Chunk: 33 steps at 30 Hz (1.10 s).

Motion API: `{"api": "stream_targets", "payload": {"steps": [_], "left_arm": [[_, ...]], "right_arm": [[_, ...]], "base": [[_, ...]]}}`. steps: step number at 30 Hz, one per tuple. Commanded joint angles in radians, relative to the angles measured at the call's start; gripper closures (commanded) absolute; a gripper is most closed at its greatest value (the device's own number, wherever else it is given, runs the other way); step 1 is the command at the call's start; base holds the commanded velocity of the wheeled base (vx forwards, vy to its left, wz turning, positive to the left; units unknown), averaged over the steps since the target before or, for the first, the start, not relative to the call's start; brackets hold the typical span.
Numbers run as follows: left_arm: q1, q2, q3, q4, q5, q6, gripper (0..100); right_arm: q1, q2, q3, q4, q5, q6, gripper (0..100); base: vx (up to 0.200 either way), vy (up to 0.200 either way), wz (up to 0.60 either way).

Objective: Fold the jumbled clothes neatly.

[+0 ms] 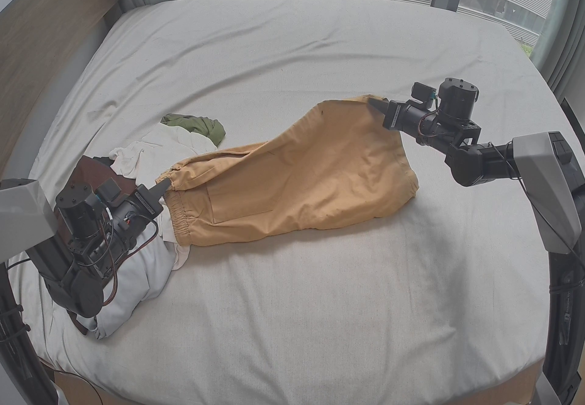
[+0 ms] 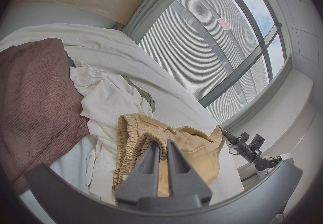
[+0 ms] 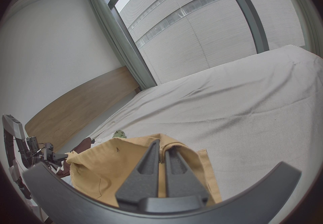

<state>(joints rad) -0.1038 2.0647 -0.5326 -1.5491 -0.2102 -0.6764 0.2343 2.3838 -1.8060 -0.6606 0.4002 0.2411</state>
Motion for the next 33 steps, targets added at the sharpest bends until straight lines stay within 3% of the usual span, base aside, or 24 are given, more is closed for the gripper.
{"api": "stream_targets", "payload": {"steps": [1,5,11,16,23,28,33], "left_arm": [[0.007,0.0,-0.014,0.0,0.003,-0.005,0],[0.016,-0.003,-0.044,0.001,0.029,-0.014,0],[0.018,-0.034,-0.046,0.001,0.063,-0.017,0],[0.007,-0.11,0.002,0.0,0.049,-0.015,0],[-0.017,-0.229,0.158,0.0,-0.158,-0.011,0],[-0.027,-0.239,0.197,0.0,-0.181,0.008,0],[-0.062,-0.238,0.253,0.0,-0.186,0.164,0]], "right_arm": [[-0.001,0.015,-0.029,-0.008,-0.011,0.0,0],[-0.003,0.043,-0.082,-0.013,-0.052,0.0,0],[-0.003,-0.017,-0.038,-0.014,-0.054,0.003,0],[0.0,-0.175,0.191,-0.034,-0.054,0.006,0],[0.033,-0.402,0.642,-0.182,-0.041,0.05,0],[0.054,-0.486,0.809,-0.214,-0.029,0.107,0],[0.062,-0.519,0.964,-0.215,-0.029,0.118,0]], "base": [[0.0,0.0,0.0],[0.0,0.0,0.0],[0.0,0.0,0.0],[0.0,0.0,0.0],[0.0,0.0,0.0],[0.0,0.0,0.0],[0.0,0.0,0.0]]}}
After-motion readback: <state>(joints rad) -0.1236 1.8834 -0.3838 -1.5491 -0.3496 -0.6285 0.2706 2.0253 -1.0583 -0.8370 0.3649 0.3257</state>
